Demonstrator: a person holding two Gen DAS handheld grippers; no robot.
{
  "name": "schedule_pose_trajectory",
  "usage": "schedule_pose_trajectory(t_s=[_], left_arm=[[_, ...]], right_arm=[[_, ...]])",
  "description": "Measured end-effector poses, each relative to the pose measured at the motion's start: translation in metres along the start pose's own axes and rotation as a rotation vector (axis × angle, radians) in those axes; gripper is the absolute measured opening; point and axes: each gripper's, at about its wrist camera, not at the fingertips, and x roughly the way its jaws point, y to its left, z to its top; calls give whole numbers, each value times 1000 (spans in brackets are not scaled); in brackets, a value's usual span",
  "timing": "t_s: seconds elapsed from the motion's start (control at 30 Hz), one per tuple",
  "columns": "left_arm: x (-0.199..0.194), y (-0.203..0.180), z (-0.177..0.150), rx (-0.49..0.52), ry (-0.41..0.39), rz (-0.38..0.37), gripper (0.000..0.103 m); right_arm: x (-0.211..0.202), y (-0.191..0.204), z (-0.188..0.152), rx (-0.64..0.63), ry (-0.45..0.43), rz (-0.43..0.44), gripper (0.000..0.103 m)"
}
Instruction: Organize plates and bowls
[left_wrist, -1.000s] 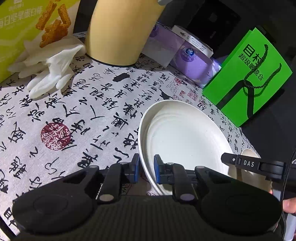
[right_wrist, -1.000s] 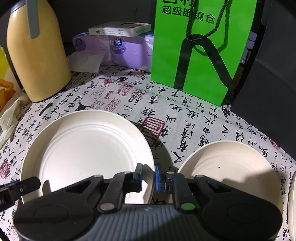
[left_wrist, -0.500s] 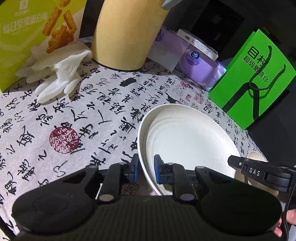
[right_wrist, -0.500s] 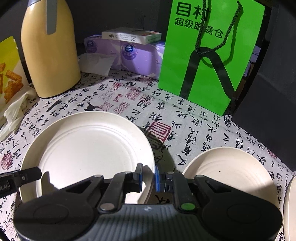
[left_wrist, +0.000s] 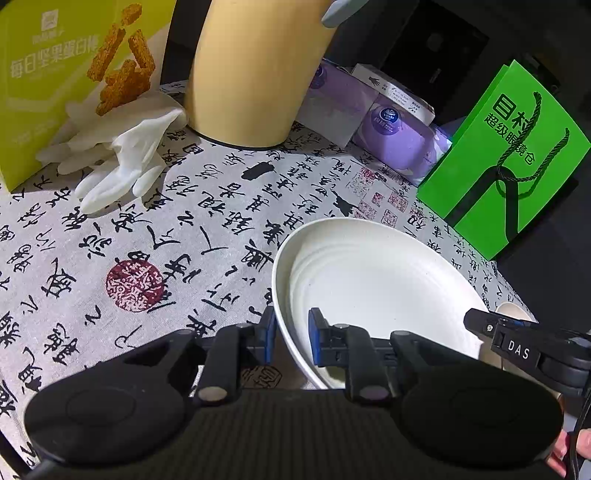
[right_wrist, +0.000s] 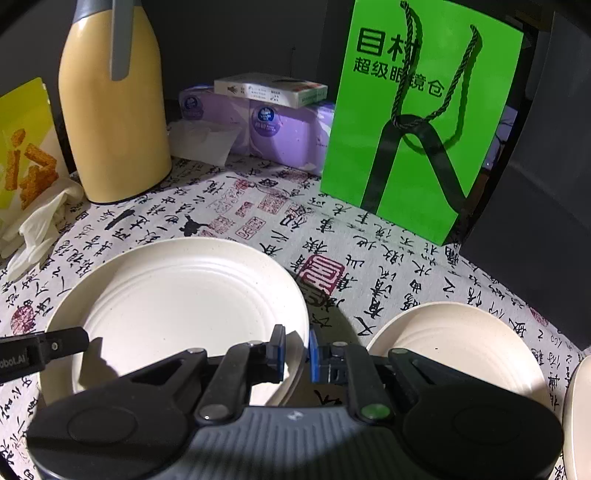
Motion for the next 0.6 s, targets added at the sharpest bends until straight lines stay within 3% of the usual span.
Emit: schedule_pose_trajectory(t_s=[0.43,0.6], left_arm=[[-9,-2,0,22,-41,4,17],[-6,-3,0,28,-28,18,17]], right_arm=[[-13,-2,-5,2,-47,14,11],[-12,-2,-6,4,-26,17,11]])
